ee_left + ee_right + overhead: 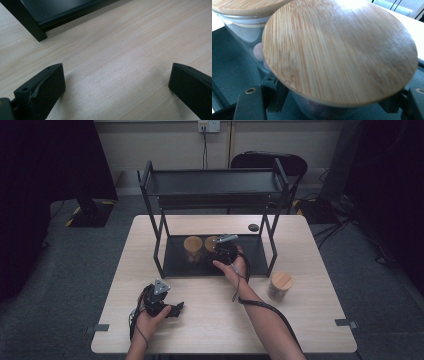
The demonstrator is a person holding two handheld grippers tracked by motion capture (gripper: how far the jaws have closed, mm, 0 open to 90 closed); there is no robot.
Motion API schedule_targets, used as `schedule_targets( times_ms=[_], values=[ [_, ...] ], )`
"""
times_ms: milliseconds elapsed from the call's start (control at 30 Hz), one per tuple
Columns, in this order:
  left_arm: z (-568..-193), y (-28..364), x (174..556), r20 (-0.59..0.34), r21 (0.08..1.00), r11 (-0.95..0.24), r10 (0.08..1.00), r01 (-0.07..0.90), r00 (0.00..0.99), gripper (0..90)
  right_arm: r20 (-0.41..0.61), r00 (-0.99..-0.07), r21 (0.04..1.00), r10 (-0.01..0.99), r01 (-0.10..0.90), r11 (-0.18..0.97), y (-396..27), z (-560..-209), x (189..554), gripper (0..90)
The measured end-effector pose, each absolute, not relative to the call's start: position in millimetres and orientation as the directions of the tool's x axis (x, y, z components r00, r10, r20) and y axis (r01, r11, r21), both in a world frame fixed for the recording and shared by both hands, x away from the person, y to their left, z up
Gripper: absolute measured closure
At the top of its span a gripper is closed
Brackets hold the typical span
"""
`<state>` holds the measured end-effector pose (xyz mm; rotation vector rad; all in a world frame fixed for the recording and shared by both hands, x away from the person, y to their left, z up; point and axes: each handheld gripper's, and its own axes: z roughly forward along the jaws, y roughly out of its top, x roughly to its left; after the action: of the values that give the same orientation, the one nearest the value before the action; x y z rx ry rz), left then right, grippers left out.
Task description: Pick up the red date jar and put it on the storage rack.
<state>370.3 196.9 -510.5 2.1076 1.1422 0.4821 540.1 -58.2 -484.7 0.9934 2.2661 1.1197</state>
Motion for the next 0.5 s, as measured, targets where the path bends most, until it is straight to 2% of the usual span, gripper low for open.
schedule_targets(
  times_ms=[200, 267, 300, 500],
  values=[
    [-510.5, 196.9, 370.2, 0.0, 0.716, -0.381, 0.838, 0.585, 0.546, 0.3, -0.071, -0.653, 0.807, 0.754, 0.407, 0.428, -56.7, -482.5, 540.1, 23.9],
    [-510.6, 196.9, 370.2, 0.0, 0.716, -0.381, 0.838, 0.585, 0.545, 0.3, -0.07, -0.649, 0.806, 0.758, 0.411, 0.426, -56.2, -480.6, 539.6, 21.2],
    [-510.5, 196.9, 370.2, 0.0, 0.716, -0.381, 0.838, 0.585, 0.546, 0.3, -0.057, -0.643, 0.811, 0.764, 0.416, 0.412, -56.0, -478.5, 539.0, 15.7],
    [-510.6, 196.9, 370.2, 0.0, 0.716, -0.381, 0.838, 0.585, 0.546, 0.3, -0.051, -0.65, 0.797, 0.758, 0.431, 0.423, -55.1, -478.0, 537.6, 10.0]
  ],
)
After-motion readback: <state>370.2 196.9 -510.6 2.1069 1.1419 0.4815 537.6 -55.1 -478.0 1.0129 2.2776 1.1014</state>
